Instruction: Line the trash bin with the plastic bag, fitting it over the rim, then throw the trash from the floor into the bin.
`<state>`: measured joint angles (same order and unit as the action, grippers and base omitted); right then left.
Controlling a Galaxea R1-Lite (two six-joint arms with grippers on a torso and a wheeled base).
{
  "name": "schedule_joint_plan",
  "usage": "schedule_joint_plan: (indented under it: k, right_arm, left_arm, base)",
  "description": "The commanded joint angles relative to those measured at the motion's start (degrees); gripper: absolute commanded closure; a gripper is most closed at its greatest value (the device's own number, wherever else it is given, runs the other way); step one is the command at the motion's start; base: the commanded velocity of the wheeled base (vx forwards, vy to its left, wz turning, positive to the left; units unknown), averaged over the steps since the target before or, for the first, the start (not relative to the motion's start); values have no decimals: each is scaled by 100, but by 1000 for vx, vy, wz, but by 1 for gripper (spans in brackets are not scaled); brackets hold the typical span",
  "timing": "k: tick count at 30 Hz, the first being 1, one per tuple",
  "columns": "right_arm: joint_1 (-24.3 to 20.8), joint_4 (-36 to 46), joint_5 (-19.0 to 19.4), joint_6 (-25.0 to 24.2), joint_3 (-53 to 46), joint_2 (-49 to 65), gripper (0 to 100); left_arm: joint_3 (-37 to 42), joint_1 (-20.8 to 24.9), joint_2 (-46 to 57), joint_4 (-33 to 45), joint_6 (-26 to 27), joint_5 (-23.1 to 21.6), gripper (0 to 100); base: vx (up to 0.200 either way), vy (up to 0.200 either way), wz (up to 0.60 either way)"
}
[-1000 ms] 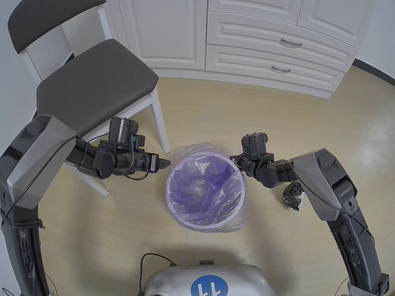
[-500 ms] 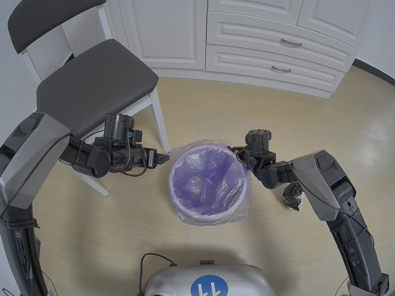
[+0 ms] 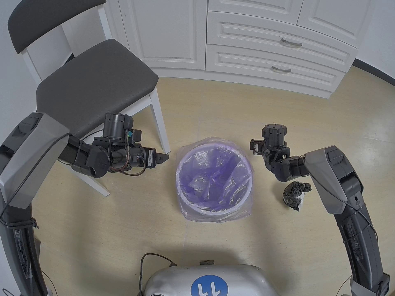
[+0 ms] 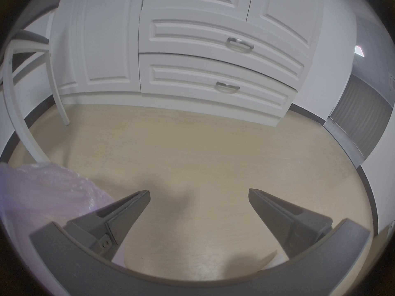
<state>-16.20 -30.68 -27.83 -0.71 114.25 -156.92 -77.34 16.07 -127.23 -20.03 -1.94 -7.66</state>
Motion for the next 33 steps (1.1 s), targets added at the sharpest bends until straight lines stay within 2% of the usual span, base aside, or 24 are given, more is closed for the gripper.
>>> schedule_joint_plan:
  k: [1,4,8,10,12,13,14,16,17,18,21,23,25,29,33]
  right_arm:
    - [82,36,15,62,-562,618,0]
    - [12,80,32,378,-1072,1119,0]
    - [-146,168,23,695,-1564,1770,0]
    - [-287,651,-3,765,-1968,2341,0]
    - [-419,1609,23,791,-2337,2992,0]
    - [-419,1609,23,791,-2337,2992,0]
    - [-507,2875,76,765,-2443,3501,0]
    - [-568,3455,129,686,-2425,3677,0]
    - [-700,4185,217,378,-2372,3870,0]
    - [-797,4369,269,106,-2320,3897,0]
    - [-1201,4580,621,-1072,-2284,3862,0]
    - [-1377,4563,656,-1485,-2311,3668,0]
    - [-1500,4536,507,-1687,-2249,3431,0]
    - [-1632,4598,50,-1643,-1986,3159,0]
    - [-1931,4589,-495,-1274,-1827,2948,0]
  left_arm:
    - [8,-42,23,-1,0,-8,0]
    - [43,-69,111,-1,0,-43,0]
    - [184,-148,296,-10,9,-342,0]
    - [289,-218,471,-10,9,-509,0]
    - [395,-280,647,-1,9,-614,0]
    - [395,-280,647,-1,9,-614,0]
    - [483,-324,814,-10,9,-685,0]
    - [527,-341,884,-10,9,-729,0]
    - [588,-385,1016,-10,9,-825,0]
    - [623,-403,1087,-10,9,-869,0]
    - [711,-447,1280,-10,9,-948,0]
    - [755,-473,1350,-10,0,-957,0]
    - [790,-508,1429,-36,-8,-957,0]
    - [896,-605,1491,-256,-8,-966,0]
    - [922,-649,1500,-502,-17,-957,0]
  base:
    - [0,0,0]
    - [0,0,0]
    - [0,0,0]
    - [0,0,0]
    - [0,0,0]
    - [0,0,0]
    - [0,0,0]
    - [0,0,0]
    - [0,0,0]
    - [0,0,0]
    - [0,0,0]
    - [0,0,0]
    - [0,0,0]
    - [0,0,0]
    - [0,0,0]
